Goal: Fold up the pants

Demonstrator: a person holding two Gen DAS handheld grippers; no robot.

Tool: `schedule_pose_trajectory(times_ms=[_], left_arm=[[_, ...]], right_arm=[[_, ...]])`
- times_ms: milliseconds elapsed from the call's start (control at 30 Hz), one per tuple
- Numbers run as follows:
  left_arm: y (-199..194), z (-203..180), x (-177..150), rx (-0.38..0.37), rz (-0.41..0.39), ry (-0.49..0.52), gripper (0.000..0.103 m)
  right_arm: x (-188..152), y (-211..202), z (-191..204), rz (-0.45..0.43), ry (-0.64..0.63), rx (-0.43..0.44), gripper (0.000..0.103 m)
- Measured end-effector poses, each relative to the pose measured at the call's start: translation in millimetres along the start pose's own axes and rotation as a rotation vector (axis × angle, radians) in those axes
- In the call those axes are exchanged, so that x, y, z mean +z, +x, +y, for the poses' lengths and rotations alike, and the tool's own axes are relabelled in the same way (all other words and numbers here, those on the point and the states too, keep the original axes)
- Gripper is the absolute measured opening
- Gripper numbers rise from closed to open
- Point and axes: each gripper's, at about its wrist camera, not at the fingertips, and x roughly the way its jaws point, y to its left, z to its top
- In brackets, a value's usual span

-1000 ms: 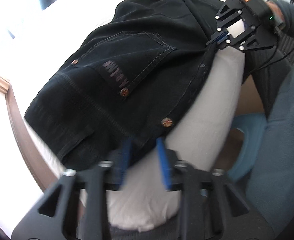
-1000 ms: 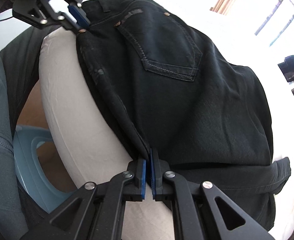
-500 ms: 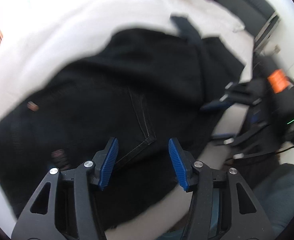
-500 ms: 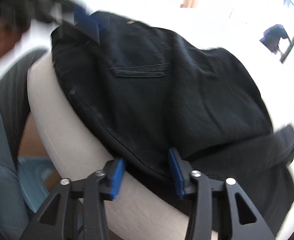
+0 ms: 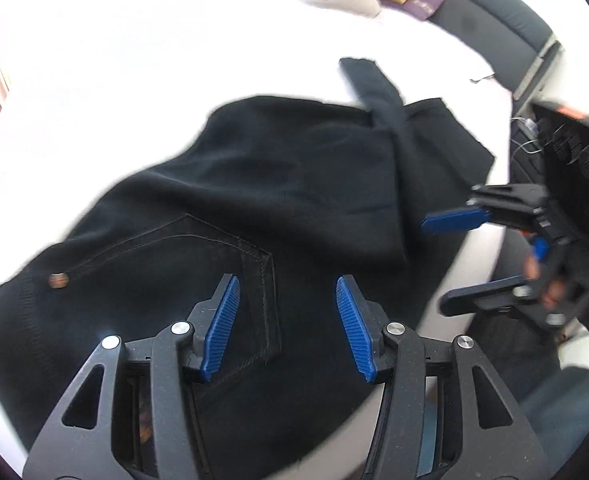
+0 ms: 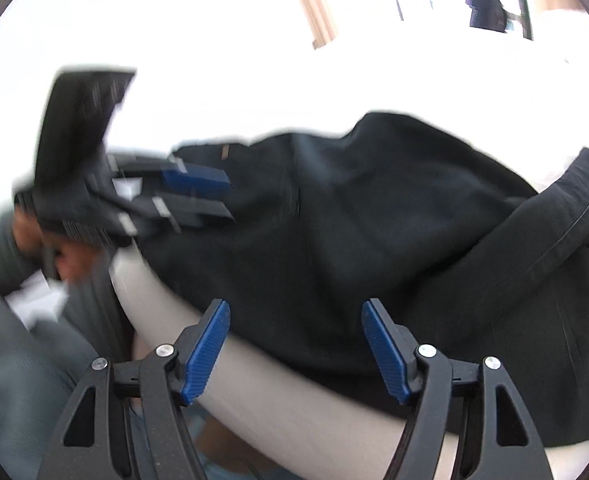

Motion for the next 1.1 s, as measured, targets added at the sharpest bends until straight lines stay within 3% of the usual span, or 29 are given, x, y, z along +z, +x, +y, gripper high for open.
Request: schedule_pose_trajectory(times_ms=[67,100,167,233,333,433,533,633,833,1100], left_arm=[[37,4,-5,0.035,0.075,-0.008,0.049],[36,3,-3,0.026,0.035,0.003,0.049],[29,0,-2,0.029,0.044,0.013,0.049],[16,-2,4,0.035,0.059,-0.005,0.046],[-5,-14,20,-0.009,0.003,-0.016,0.046],[15,-28,37,-0.008,0.023,-0.002,0.046],[42,-22,30,0.001,0.059,-0.039,0.046],[41,-22,27,-0.014,0.057,-0.043,0.045],[42,-7,23,-0.037,0.065,-0.060,0.045],[39,13,8,-0.062,0.062,-0.061,0.045]], right_arm=[[1,10,-11,0.031,0.036,-0.023,0.072],[3,17,-16,0.064,0.052,-0.062,0.072],[1,19,-18,0.093,0.076,-0.084,0.071],[-2,2,-21,0.041,0.088,-0.057,0.071],[2,-33,-42,-0.060,0.156,-0.091,0.071],[22,-68,-93,-0.201,0.323,-0.138,0.071],[45,-99,-151,-0.355,0.482,-0.181,0.071],[62,-106,-211,-0.438,0.644,-0.144,0.065],[76,-78,-294,-0.439,0.899,-0.068,0.057],[77,-50,-332,-0.324,0.995,-0.054,0.057]])
